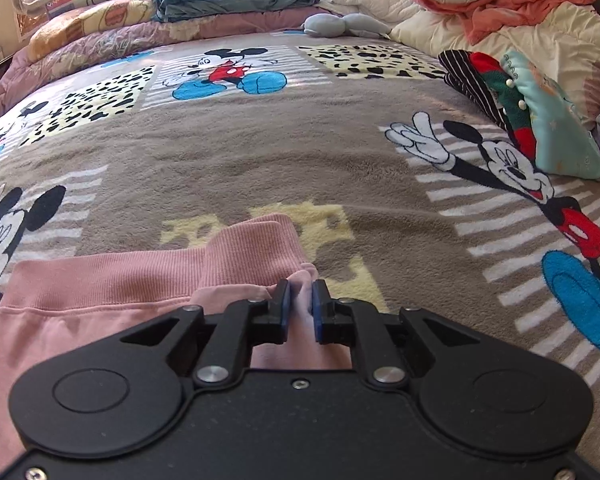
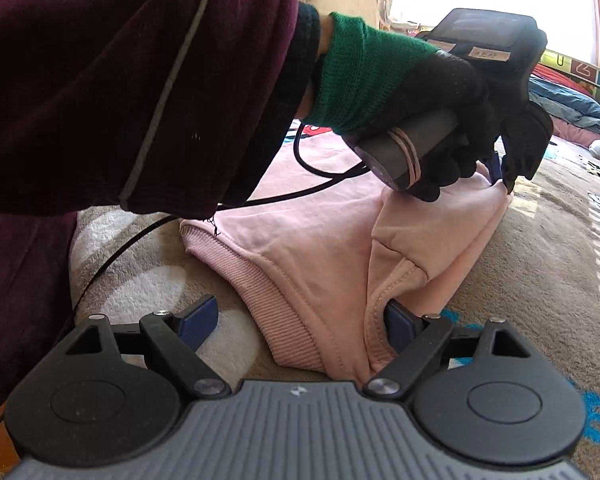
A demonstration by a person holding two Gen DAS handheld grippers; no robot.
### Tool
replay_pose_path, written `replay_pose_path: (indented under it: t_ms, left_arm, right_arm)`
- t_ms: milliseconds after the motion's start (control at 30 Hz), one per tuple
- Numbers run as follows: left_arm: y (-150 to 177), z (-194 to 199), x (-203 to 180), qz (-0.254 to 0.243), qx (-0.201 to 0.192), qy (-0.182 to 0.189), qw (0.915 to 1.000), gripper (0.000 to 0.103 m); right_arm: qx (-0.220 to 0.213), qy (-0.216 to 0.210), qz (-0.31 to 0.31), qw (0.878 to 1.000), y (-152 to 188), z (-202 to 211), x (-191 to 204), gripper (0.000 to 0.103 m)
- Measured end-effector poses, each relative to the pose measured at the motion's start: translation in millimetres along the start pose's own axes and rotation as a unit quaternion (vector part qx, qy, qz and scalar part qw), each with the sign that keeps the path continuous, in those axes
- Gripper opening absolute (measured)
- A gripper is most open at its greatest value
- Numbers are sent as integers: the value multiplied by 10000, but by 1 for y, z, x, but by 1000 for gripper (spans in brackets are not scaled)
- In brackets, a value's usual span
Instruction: Fold clothes
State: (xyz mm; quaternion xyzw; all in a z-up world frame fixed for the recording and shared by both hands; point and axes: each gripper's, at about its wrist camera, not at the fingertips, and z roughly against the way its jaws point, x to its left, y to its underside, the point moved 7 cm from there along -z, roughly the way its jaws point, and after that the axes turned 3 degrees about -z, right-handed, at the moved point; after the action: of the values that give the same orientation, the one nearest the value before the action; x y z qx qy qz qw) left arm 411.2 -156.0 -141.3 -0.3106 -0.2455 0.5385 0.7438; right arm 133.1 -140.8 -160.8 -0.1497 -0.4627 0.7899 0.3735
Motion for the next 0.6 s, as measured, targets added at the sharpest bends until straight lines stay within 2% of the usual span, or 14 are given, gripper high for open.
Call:
replay_pose_path:
  t_ms: [200, 300, 367, 433, 600]
  left_arm:
    - [20, 57, 14, -204, -405, 131, 9989, 9]
    - [38, 81, 12, -487, -500, 311, 9971, 9]
    - [45, 85, 11, -645, -494, 330, 9961, 9]
    - [44, 81, 13, -622, -474, 313, 9964, 9]
    - [28, 58, 15, -363, -399, 427, 9976, 9]
  right_arm:
    - [-88, 182, -149, 9997, 0, 24, -5, 85]
    - [-100, 149, -164, 9997, 2, 41, -5, 85]
    - [-114, 83, -145, 9998, 4, 52, -2, 85]
    - [-244, 252, -13, 9994, -1, 55, 2, 84]
    - [-956, 761, 290, 9921, -32, 41, -3, 84]
